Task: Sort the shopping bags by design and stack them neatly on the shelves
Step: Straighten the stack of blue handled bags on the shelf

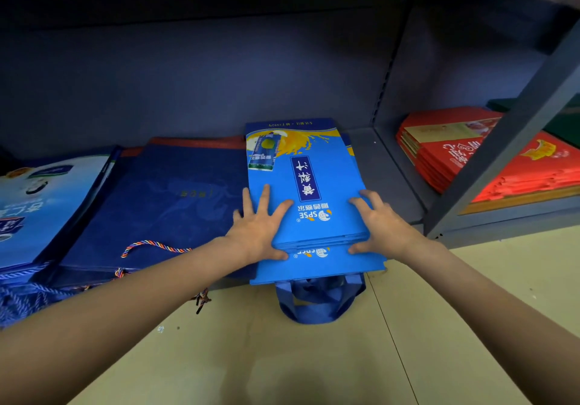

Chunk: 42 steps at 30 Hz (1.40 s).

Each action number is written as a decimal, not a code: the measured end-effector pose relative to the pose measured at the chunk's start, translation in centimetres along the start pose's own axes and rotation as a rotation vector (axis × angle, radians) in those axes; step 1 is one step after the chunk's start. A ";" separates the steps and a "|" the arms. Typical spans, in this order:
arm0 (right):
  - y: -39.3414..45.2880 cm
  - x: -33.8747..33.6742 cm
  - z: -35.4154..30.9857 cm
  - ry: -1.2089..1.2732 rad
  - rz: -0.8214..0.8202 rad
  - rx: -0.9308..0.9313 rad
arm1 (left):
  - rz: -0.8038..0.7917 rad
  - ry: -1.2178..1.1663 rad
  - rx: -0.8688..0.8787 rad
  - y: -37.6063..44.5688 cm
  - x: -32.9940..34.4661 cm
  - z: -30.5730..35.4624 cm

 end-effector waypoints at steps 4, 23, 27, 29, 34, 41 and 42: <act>-1.3 0.6 -1.6 -0.244 0.011 -0.109 | 0.213 0.368 0.130 -0.4 -0.5 0.5; -0.7 -3.9 -2.0 -0.131 0.262 -0.344 | 0.269 0.199 0.279 -1.7 -2.9 0.9; -0.6 -4.4 -1.9 -0.036 0.233 -0.350 | 0.000 -0.041 0.274 -1.7 -4.0 0.9; -0.8 -5.3 -2.1 -0.012 0.311 -0.394 | 0.036 -0.163 0.265 -1.7 -5.2 1.1; -0.8 -8.8 -2.6 0.047 0.479 -0.442 | 0.470 0.015 0.202 -2.6 -7.4 1.7; -4.6 -10.2 -2.2 -0.028 0.946 -0.391 | 0.677 0.078 0.180 -3.2 -11.7 1.0; -5.7 -9.8 -2.1 -0.072 1.021 -0.381 | 0.698 0.092 0.172 -3.2 -12.2 0.9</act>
Point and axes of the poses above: each hand's wrist, its own y-axis towards the middle knuckle, its own x-axis out of the palm, z = x × y, the point moved 6 cm from there along y, towards the middle knuckle, and after that the axes turned 10 degrees about -x, right-handed, at the moved point
